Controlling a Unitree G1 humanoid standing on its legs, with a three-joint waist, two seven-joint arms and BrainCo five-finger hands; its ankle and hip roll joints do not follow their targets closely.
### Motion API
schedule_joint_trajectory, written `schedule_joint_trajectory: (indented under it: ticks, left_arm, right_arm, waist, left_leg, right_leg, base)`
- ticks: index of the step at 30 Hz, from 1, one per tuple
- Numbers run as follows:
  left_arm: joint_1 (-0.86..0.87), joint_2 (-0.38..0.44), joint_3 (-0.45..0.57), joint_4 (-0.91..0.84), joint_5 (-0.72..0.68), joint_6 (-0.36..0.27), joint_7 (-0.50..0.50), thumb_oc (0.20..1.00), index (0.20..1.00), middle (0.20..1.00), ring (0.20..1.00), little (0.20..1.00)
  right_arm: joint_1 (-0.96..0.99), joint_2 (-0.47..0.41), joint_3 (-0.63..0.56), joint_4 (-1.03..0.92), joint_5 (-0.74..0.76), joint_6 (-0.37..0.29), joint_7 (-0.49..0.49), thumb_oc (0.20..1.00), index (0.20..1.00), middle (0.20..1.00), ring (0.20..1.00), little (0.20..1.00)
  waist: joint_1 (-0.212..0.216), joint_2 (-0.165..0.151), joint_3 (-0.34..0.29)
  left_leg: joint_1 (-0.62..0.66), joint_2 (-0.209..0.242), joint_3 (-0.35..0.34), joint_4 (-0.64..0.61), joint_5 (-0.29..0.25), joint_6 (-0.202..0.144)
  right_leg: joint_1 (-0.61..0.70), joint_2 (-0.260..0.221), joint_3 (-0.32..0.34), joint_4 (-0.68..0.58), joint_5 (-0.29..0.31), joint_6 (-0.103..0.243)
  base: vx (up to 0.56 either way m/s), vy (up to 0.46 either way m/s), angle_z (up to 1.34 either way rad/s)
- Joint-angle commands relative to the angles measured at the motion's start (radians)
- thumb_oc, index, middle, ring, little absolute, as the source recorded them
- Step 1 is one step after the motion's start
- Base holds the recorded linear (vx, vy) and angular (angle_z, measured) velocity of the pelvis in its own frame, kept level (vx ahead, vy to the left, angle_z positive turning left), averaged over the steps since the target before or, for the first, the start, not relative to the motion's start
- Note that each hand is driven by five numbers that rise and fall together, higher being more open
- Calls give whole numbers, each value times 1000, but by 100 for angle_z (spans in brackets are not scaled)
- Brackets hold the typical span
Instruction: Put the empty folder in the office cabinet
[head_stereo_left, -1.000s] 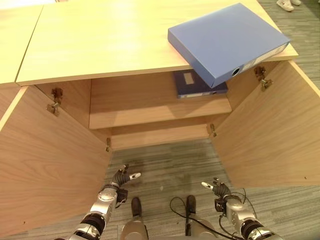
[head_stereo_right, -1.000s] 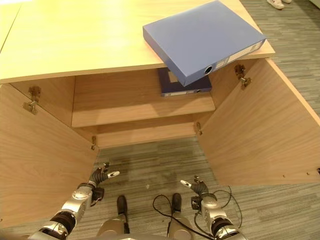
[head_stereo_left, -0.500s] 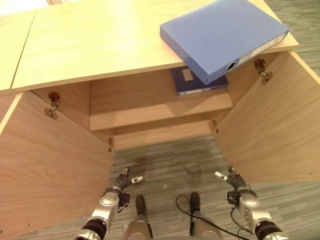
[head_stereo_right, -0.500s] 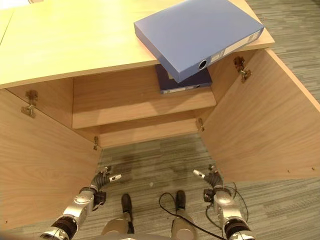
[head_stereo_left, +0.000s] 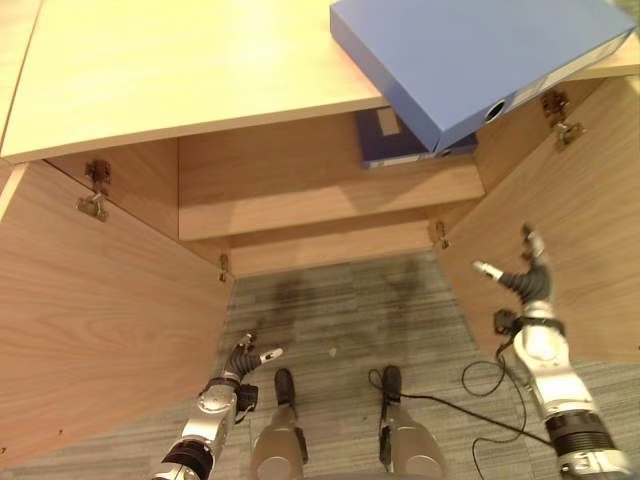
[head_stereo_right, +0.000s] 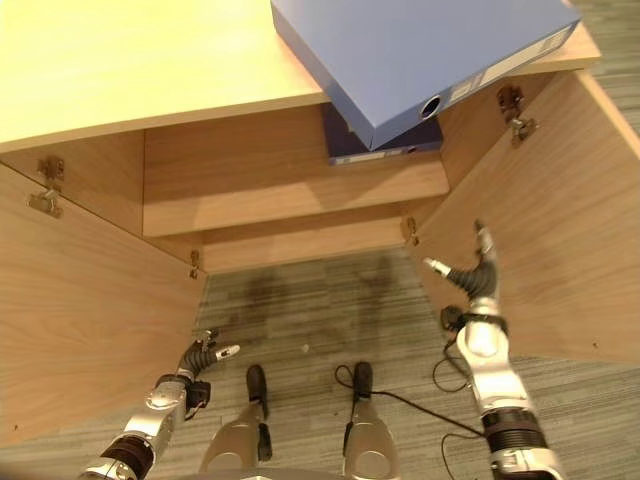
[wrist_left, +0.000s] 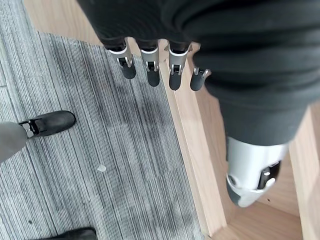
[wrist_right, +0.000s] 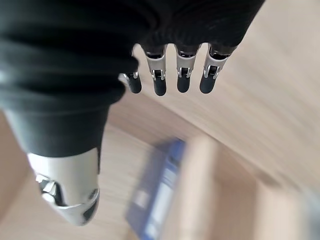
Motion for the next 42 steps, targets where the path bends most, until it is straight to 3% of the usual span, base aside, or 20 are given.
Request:
schedule_joint_trajectory:
  ticks: [1, 5, 7, 14, 16, 18, 26, 42]
  left_arm:
    - [-40, 18, 17, -12, 33, -52, 28, 1000, 1000, 1000, 1000, 1000]
    - [-37, 23, 8, -19, 47, -58, 45, 1000, 1000, 1000, 1000, 1000]
    - [-29, 31, -2, -22, 76, -64, 62, 1000, 1000, 1000, 1000, 1000]
    - [-31, 29, -2, -15, 76, -66, 79, 1000, 1000, 1000, 1000, 1000]
    - [-32, 28, -2, -15, 76, -66, 79, 1000, 1000, 1000, 1000, 1000]
    - [-29, 31, -5, -21, 74, -67, 82, 1000, 1000, 1000, 1000, 1000]
    - [-32, 45, 4, -28, 62, -67, 78, 1000, 1000, 1000, 1000, 1000]
    - [-25, 70, 12, -41, 49, -61, 61, 1000, 1000, 1000, 1000, 1000]
  right_arm:
    - [-49, -105, -88, -59, -255, 34, -180, 1000, 1000, 1000, 1000, 1000]
    - [-59, -180, -116, -78, -419, 107, -269, 1000, 1000, 1000, 1000, 1000]
    - [-78, -283, -149, -49, -588, 240, -368, 1000, 1000, 1000, 1000, 1000]
    - [-112, -328, -178, -64, -683, 355, -431, 1000, 1000, 1000, 1000, 1000]
    - [-113, -328, -178, -64, -683, 356, -431, 1000, 1000, 1000, 1000, 1000]
    - [-141, -357, -189, -56, -710, 410, -451, 1000, 1000, 1000, 1000, 1000]
    - [-210, -416, -161, -47, -711, 428, -440, 1000, 1000, 1000, 1000, 1000]
    - [-322, -481, 1, 11, -700, 370, -354, 1000, 1000, 1000, 1000, 1000]
  waist:
    - [-2, -47, 11]
    - [2, -49, 15]
    - [8, -55, 20]
    - [11, -56, 18]
    - [10, -56, 18]
    - [13, -58, 18]
    - [19, -60, 28]
    - [39, -53, 38]
  left_leg:
    - [29, 10, -10, 132, -154, -16]
    - [10, 13, -20, 144, -152, -19]
    - [-9, 19, -30, 165, -165, -26]
    - [-32, 24, -44, 189, -176, -32]
    - [-39, 24, -44, 188, -166, -31]
    - [-48, 27, -53, 214, -185, -35]
    - [-88, 32, -76, 280, -215, -34]
    - [-90, 33, -95, 325, -234, -36]
  right_leg:
    - [6, 19, 59, 242, -214, 24]
    - [-9, 15, 51, 252, -217, 25]
    - [-19, 9, 42, 273, -234, 27]
    - [-35, 4, 35, 301, -250, 26]
    - [-39, 4, 34, 297, -240, 25]
    - [-48, 2, 32, 326, -258, 22]
    - [-85, -3, 34, 399, -289, 10]
    - [-85, -10, 31, 469, -324, -5]
  base:
    - [-23, -14, 16]
    - [13, -16, 13]
    - [-5, -31, 8]
    - [1, -20, 8]
    - [-28, -13, 13]
    - [5, -32, 7]
    - [-7, -22, 10]
    - [-3, -19, 7]
